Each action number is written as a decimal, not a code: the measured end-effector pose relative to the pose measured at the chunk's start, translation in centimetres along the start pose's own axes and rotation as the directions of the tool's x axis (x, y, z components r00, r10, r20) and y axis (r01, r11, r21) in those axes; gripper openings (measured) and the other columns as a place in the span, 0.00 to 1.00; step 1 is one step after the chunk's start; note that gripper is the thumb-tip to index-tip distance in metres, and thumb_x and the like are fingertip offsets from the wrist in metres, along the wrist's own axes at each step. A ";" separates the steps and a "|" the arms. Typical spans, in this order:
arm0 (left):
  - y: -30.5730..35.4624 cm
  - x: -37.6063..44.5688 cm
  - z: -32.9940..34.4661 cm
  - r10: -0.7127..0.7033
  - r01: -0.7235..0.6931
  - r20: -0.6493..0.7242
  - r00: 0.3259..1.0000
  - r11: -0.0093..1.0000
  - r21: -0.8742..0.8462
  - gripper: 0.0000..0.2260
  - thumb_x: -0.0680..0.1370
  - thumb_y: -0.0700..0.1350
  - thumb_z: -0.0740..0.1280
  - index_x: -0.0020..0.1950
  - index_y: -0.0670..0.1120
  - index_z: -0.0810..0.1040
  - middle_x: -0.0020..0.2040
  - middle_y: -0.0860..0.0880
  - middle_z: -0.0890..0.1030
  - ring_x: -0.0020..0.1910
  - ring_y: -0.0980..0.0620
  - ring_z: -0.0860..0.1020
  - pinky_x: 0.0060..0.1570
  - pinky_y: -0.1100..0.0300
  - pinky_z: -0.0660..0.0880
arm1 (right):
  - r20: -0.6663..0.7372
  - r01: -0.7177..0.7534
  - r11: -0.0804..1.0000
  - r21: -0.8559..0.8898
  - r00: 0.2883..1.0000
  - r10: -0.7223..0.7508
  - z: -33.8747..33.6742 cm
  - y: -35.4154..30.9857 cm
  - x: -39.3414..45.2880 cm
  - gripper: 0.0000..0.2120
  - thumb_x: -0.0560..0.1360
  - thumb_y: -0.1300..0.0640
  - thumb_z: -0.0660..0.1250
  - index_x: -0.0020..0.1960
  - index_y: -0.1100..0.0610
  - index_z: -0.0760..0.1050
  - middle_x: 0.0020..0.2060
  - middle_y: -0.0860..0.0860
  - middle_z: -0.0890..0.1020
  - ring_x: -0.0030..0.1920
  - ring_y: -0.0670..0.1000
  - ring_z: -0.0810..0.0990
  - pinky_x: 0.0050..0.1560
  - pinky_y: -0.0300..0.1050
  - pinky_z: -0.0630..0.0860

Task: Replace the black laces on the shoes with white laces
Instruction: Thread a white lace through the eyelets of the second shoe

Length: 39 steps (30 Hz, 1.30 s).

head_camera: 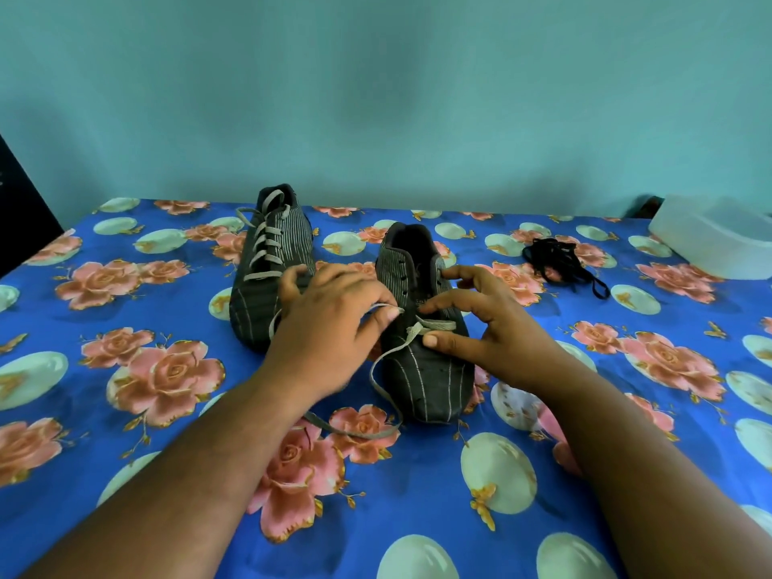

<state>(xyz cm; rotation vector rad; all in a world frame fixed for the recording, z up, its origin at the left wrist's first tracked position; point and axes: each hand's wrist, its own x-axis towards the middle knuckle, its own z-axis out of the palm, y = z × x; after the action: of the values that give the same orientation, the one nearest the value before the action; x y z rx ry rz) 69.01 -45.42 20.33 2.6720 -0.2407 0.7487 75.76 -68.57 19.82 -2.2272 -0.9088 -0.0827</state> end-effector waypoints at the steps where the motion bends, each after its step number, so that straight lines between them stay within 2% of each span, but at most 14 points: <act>1: -0.1 0.1 -0.1 -0.015 0.015 -0.018 1.000 1.000 -0.006 0.13 0.79 0.60 0.58 0.48 0.58 0.80 0.54 0.60 0.82 0.63 0.53 0.74 0.65 0.41 0.57 | 0.004 -0.007 1.000 0.001 1.000 0.007 0.0 -0.1 0.0 0.20 0.68 0.32 0.69 0.58 0.35 0.79 0.69 0.45 0.67 0.70 0.46 0.64 0.68 0.46 0.63; 3: -0.7 0.1 -0.4 -0.044 0.044 -0.064 0.997 0.999 -0.011 0.10 0.78 0.58 0.61 0.46 0.57 0.80 0.53 0.61 0.82 0.62 0.53 0.74 0.64 0.41 0.58 | 0.011 -0.016 1.000 0.001 1.000 0.016 0.0 -0.2 0.0 0.20 0.68 0.32 0.68 0.57 0.35 0.79 0.69 0.45 0.67 0.70 0.46 0.64 0.67 0.46 0.63; 5: -1.2 0.2 -0.9 -0.084 0.082 -0.123 0.989 0.996 -0.019 0.09 0.78 0.56 0.63 0.45 0.55 0.80 0.53 0.61 0.82 0.62 0.52 0.73 0.63 0.46 0.56 | 0.013 -0.021 1.000 -0.004 1.000 0.021 0.0 -0.3 0.1 0.19 0.68 0.31 0.68 0.57 0.33 0.78 0.69 0.45 0.67 0.71 0.47 0.64 0.67 0.47 0.63; 8: -1.9 0.8 -2.1 -0.234 0.224 -0.204 0.950 0.972 -0.074 0.10 0.76 0.55 0.62 0.45 0.53 0.81 0.50 0.59 0.80 0.62 0.51 0.72 0.57 0.53 0.53 | 0.015 -0.028 0.999 -0.018 0.999 0.028 -0.1 -0.2 0.0 0.18 0.67 0.30 0.68 0.56 0.32 0.78 0.69 0.44 0.67 0.70 0.47 0.64 0.67 0.47 0.62; 12: -4.1 1.2 -4.0 -0.494 0.491 -0.270 0.826 0.867 -0.084 0.08 0.79 0.50 0.63 0.46 0.53 0.82 0.51 0.54 0.80 0.64 0.44 0.71 0.59 0.46 0.59 | 0.003 -0.042 0.999 -0.018 0.999 0.043 -0.1 -0.3 0.0 0.20 0.67 0.31 0.69 0.56 0.36 0.80 0.69 0.44 0.67 0.70 0.49 0.64 0.68 0.48 0.62; 15: -4.9 1.1 -4.5 -0.575 0.587 -0.193 0.795 0.809 0.006 0.09 0.79 0.51 0.63 0.47 0.54 0.83 0.56 0.52 0.80 0.66 0.42 0.69 0.65 0.38 0.60 | -0.003 -0.047 0.998 -0.030 0.999 0.047 -0.1 -0.4 0.0 0.22 0.67 0.32 0.69 0.57 0.38 0.80 0.69 0.44 0.68 0.71 0.48 0.64 0.67 0.47 0.62; 18: -4.5 0.8 -3.9 -0.524 0.548 -0.189 0.830 0.829 0.112 0.06 0.78 0.53 0.66 0.51 0.56 0.82 0.60 0.52 0.80 0.68 0.43 0.67 0.67 0.34 0.59 | 0.005 -0.040 0.998 -0.045 0.999 0.040 -0.2 -0.5 -0.1 0.22 0.68 0.32 0.69 0.59 0.38 0.80 0.69 0.44 0.67 0.71 0.47 0.63 0.67 0.44 0.60; 21: -3.4 0.5 -3.0 -0.329 0.350 -0.179 0.927 0.931 0.104 0.10 0.79 0.56 0.66 0.58 0.56 0.81 0.63 0.54 0.79 0.70 0.46 0.68 0.67 0.35 0.58 | 0.019 -0.030 0.997 -0.066 0.999 0.032 -0.3 -0.5 0.0 0.22 0.71 0.32 0.66 0.61 0.39 0.79 0.69 0.45 0.67 0.71 0.48 0.62 0.65 0.39 0.58; 24: -1.5 0.4 -1.7 -0.134 0.138 -0.077 0.988 0.989 0.048 0.16 0.79 0.62 0.59 0.58 0.58 0.81 0.60 0.57 0.80 0.67 0.50 0.71 0.66 0.37 0.60 | -0.032 -0.019 0.996 -0.085 0.999 0.016 0.0 -0.4 0.1 0.19 0.79 0.35 0.60 0.61 0.43 0.81 0.67 0.48 0.70 0.72 0.50 0.63 0.67 0.44 0.60; 26: -0.3 0.2 -0.7 -0.071 0.071 -0.003 0.998 0.997 0.026 0.19 0.79 0.64 0.55 0.58 0.59 0.81 0.60 0.59 0.80 0.67 0.52 0.71 0.66 0.35 0.60 | -0.066 -0.015 0.993 -0.113 0.998 0.008 0.3 -0.3 0.1 0.17 0.80 0.38 0.60 0.60 0.44 0.81 0.66 0.48 0.71 0.71 0.51 0.64 0.66 0.46 0.61; 29: 0.2 0.1 0.1 -0.055 0.054 0.029 0.998 0.998 0.033 0.19 0.79 0.64 0.53 0.55 0.59 0.81 0.59 0.60 0.80 0.67 0.53 0.71 0.66 0.36 0.58 | -0.135 -0.004 0.984 -0.177 0.991 -0.020 0.6 -0.4 0.3 0.13 0.81 0.41 0.63 0.58 0.44 0.83 0.58 0.47 0.72 0.63 0.51 0.68 0.61 0.45 0.64; 32: -0.1 0.2 0.0 -0.087 0.087 -0.009 0.996 0.996 0.000 0.13 0.80 0.61 0.58 0.48 0.58 0.80 0.54 0.61 0.81 0.64 0.52 0.73 0.64 0.37 0.59 | -0.172 -0.004 0.964 -0.266 0.984 -0.043 0.9 -0.6 0.5 0.18 0.77 0.37 0.59 0.57 0.42 0.83 0.48 0.46 0.71 0.52 0.49 0.67 0.53 0.46 0.64; 36: -0.7 0.3 -0.1 -0.169 0.168 -0.015 0.985 0.984 -0.062 0.08 0.81 0.56 0.66 0.45 0.56 0.80 0.49 0.60 0.82 0.60 0.53 0.75 0.67 0.41 0.58 | -0.099 -0.019 0.968 -0.251 0.995 -0.006 0.9 -0.6 0.6 0.22 0.74 0.33 0.58 0.56 0.41 0.83 0.45 0.45 0.71 0.50 0.47 0.66 0.53 0.46 0.63; 39: -0.9 0.5 0.0 -0.229 0.232 0.041 0.973 0.965 -0.126 0.09 0.82 0.56 0.64 0.46 0.55 0.79 0.48 0.57 0.83 0.57 0.53 0.78 0.72 0.43 0.54 | -0.047 -0.017 0.983 -0.183 0.999 0.008 0.6 -0.4 0.5 0.14 0.76 0.35 0.64 0.53 0.40 0.83 0.45 0.46 0.73 0.51 0.49 0.68 0.54 0.47 0.65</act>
<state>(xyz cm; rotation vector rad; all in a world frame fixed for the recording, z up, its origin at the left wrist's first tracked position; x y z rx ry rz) 69.64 -44.62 20.33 2.5308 0.0163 0.6043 75.73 -67.70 19.83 -2.3897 -0.8927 -0.2194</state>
